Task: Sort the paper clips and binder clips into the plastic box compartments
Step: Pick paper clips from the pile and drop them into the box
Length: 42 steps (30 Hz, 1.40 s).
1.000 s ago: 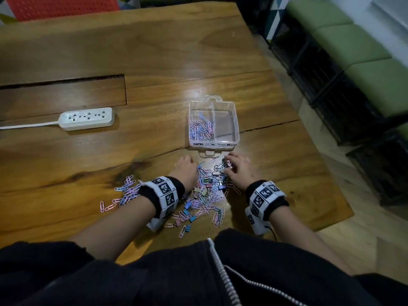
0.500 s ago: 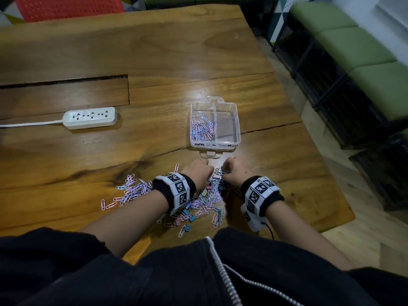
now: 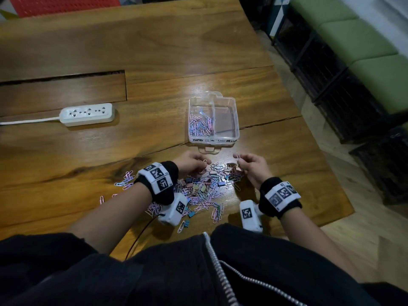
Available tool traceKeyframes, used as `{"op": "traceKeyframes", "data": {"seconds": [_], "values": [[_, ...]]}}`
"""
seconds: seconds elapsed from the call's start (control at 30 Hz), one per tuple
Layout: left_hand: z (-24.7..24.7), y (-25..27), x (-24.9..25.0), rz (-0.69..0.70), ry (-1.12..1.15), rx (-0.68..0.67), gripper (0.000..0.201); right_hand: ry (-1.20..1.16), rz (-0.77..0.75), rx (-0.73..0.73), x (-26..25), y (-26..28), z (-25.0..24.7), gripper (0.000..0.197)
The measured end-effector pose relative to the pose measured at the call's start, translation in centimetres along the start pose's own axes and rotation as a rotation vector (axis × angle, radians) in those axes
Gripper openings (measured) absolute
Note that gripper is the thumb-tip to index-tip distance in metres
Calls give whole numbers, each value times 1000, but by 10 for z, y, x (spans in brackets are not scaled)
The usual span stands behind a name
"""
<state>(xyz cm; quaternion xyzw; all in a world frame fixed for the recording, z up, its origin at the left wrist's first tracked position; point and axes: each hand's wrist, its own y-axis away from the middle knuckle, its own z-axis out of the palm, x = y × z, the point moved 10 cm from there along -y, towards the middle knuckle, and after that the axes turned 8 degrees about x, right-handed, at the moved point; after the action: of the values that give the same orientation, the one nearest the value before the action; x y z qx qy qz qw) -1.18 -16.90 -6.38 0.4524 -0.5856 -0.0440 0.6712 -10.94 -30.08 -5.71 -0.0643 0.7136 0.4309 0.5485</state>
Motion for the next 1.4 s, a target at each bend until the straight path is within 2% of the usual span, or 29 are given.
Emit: {"op": "traceKeyframes", "data": {"seconds": [0.07,0.2,0.47,0.7,0.8,0.9,0.97,1.07,1.17,1.2,1.27,1.33,1.4], "values": [[0,2,-3,-81,188,-31,15,-153,110,-77,4,4,7,26],[-2,5,-7,-130,340,-30,12,-303,211,-113,12,8,12,18],[-6,4,-7,-139,311,0,9,91,-24,-15,3,8,1,22],[-5,6,-8,-164,328,14,14,-13,29,13,6,10,-9,16],[-4,6,-5,-154,327,10,10,-89,86,-18,12,10,-10,10],[-1,5,-4,-144,269,2,8,-86,97,-41,16,12,-9,12],[0,5,-2,-108,144,14,15,-82,109,-34,18,13,-9,15],[-4,0,6,48,-252,130,26,-17,110,-38,21,14,-10,13],[3,-2,12,176,-601,193,22,14,110,-28,23,13,-15,11],[8,-1,13,203,-703,184,27,9,108,-10,22,12,-19,11],[22,-3,14,290,-886,160,51,52,86,29,23,10,-27,12],[35,-4,18,381,-1022,160,61,206,39,69,25,6,-33,13],[45,-5,18,422,-1126,158,59,436,-54,104,26,3,-35,18]]}}
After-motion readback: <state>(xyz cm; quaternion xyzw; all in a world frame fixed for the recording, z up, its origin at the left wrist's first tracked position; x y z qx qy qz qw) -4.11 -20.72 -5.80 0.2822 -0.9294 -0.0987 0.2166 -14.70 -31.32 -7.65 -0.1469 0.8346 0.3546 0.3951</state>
